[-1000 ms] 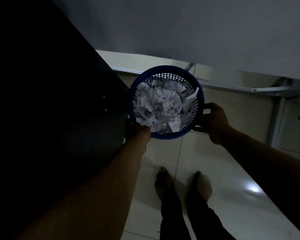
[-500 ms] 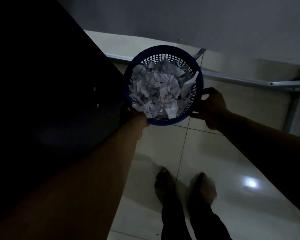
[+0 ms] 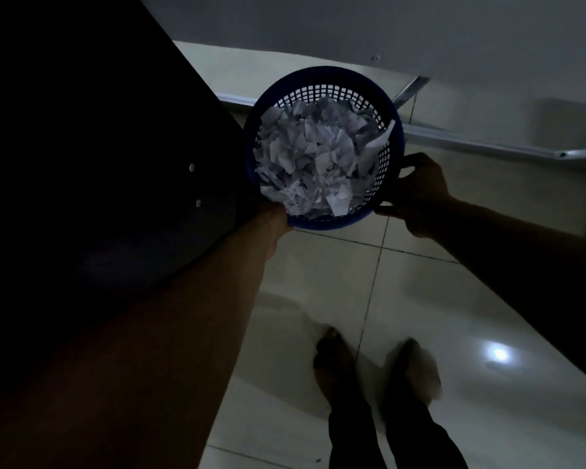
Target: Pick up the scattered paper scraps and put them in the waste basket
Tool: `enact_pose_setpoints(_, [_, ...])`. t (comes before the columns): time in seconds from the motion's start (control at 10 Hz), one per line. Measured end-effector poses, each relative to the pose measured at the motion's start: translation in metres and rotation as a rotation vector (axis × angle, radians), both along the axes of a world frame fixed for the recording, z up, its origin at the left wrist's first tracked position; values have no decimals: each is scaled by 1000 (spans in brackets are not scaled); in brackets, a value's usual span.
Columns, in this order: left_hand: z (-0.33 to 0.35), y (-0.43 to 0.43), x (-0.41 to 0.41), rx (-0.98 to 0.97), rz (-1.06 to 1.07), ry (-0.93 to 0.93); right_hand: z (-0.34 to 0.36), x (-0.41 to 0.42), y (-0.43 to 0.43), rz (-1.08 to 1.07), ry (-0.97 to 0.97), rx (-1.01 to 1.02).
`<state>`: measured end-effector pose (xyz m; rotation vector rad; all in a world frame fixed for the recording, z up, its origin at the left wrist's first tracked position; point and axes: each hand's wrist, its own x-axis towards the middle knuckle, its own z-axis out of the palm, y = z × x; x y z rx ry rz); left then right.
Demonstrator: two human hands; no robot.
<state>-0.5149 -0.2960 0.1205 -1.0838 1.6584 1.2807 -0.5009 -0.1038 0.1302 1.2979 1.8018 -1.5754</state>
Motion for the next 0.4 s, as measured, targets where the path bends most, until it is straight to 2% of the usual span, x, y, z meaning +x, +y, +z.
enact_pose_setpoints(0.1, [6, 1, 3, -39, -32, 15, 1, 1, -2, 29, 17, 7])
enact_pose_setpoints(0.2, [12, 4, 11, -210, -99, 181, 11, 8, -3, 134, 3, 122])
enact_pose_setpoints(0.3, [31, 10, 18, -320, -90, 458, 31, 15, 2, 280, 42, 273])
enact_pose_setpoints(0.4, [43, 19, 21, -360, -211, 489, 66, 19, 9, 396, 101, 332])
